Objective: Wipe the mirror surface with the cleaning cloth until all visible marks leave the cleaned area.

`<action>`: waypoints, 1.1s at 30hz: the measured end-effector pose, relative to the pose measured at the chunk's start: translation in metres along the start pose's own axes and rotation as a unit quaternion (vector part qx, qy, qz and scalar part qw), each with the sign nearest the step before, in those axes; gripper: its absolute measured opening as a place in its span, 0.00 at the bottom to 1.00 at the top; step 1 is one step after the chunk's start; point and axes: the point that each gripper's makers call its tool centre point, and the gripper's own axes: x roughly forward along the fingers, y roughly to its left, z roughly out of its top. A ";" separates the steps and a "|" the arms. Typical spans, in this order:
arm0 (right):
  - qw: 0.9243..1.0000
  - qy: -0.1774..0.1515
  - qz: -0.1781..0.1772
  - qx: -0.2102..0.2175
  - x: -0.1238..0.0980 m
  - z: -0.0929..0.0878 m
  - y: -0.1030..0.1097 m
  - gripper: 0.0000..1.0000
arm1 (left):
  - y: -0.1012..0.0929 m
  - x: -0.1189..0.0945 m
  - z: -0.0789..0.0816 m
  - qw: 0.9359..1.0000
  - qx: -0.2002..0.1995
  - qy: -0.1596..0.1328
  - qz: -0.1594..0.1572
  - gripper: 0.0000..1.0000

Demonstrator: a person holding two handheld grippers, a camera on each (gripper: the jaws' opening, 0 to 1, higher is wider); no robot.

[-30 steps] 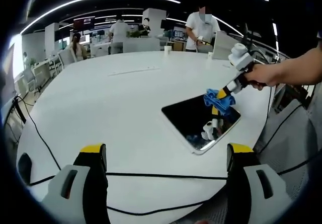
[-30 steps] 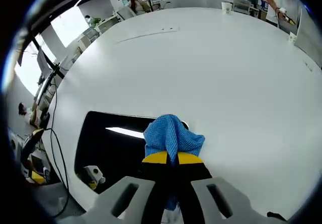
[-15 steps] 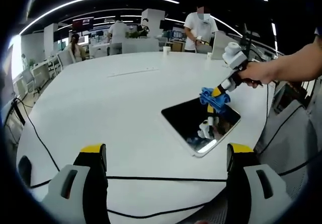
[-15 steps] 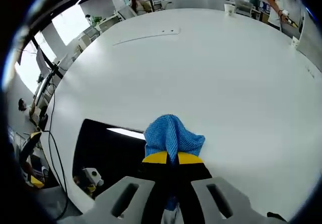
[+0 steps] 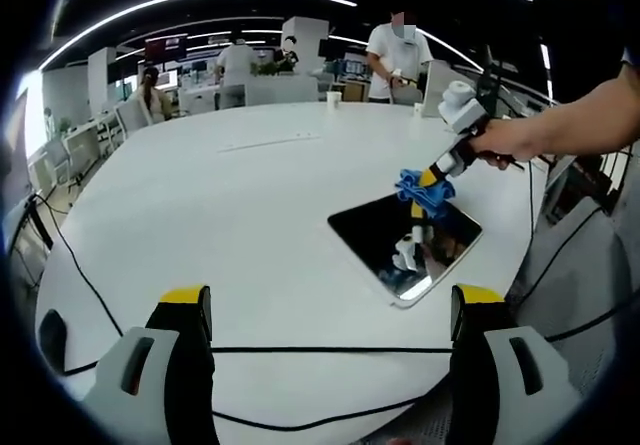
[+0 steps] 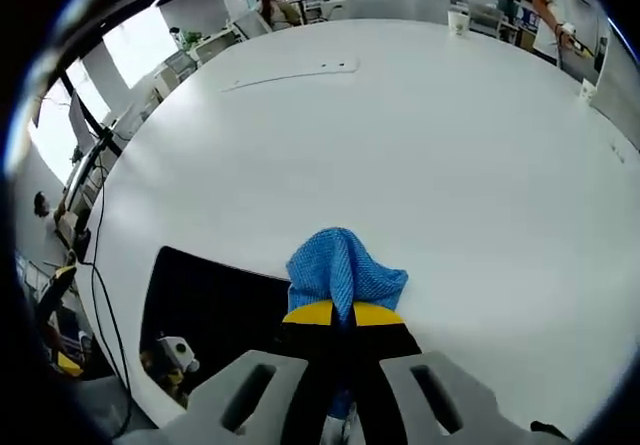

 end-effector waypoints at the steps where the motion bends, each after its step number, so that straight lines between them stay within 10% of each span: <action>1: 1.000 0.000 0.000 -0.002 -0.001 0.000 0.000 0.00 | 0.001 0.000 0.000 1.000 -0.002 -0.001 0.001 0.99; 18: 0.999 -0.002 0.015 0.030 -0.002 0.001 -0.002 0.00 | 0.004 0.004 0.008 1.000 -0.004 -0.005 -0.001 0.99; 33: 0.997 -0.033 0.013 0.066 -0.054 0.009 -0.044 0.00 | 0.027 0.000 0.015 1.000 -0.006 -0.023 0.011 0.99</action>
